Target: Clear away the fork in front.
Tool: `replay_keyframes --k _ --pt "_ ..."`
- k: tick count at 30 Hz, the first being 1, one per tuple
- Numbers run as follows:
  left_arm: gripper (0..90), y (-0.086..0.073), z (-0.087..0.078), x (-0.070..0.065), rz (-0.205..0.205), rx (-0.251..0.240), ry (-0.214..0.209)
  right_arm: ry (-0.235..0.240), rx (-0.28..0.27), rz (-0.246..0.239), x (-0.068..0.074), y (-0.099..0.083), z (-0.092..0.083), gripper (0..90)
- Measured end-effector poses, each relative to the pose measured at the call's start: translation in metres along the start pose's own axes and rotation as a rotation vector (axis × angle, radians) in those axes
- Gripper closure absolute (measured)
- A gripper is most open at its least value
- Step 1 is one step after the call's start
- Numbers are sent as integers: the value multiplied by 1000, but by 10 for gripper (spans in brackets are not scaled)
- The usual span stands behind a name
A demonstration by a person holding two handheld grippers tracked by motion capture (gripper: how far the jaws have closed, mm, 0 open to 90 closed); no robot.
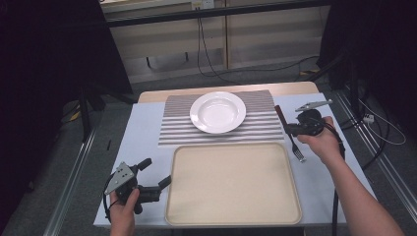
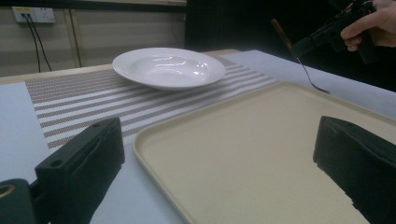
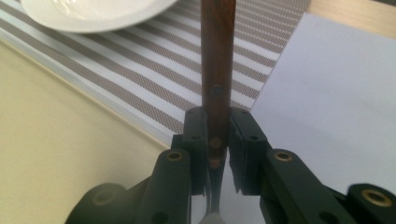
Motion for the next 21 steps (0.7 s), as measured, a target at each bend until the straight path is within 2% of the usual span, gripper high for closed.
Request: replay_keyframes --k 4,7,11,12,15,18,21 --pt "22 1 -1 0 0 -4 0 19 -53 27 -2 2 -9 782" --pt "22 0 0 0 -1 -2 0 31 -70 44 -5 0 -8 782" --pt "22 0 0 -1 -1 -1 0 34 -50 46 -5 0 5 782" --pt "22 0 0 -1 -4 -2 0 37 -34 49 -5 -1 11 782" --pt "22 -1 0 0 -5 0 -2 5 68 46 -9 -11 32 781" --pt "22 -2 0 1 -11 -2 1 -18 126 35 -12 -21 47 781" --pt "22 -2 -1 3 -10 1 2 -37 161 10 -10 -27 56 780"
Point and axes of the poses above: each handheld gripper's, and its own axes: z roughly forward along the jaws, y roughly out of its top, x roughly to its left, the point moved 8 cm from there along z, roughly forward along the jaws, and after that the axes turned 9 degrees about z, right-handed, at the moved point
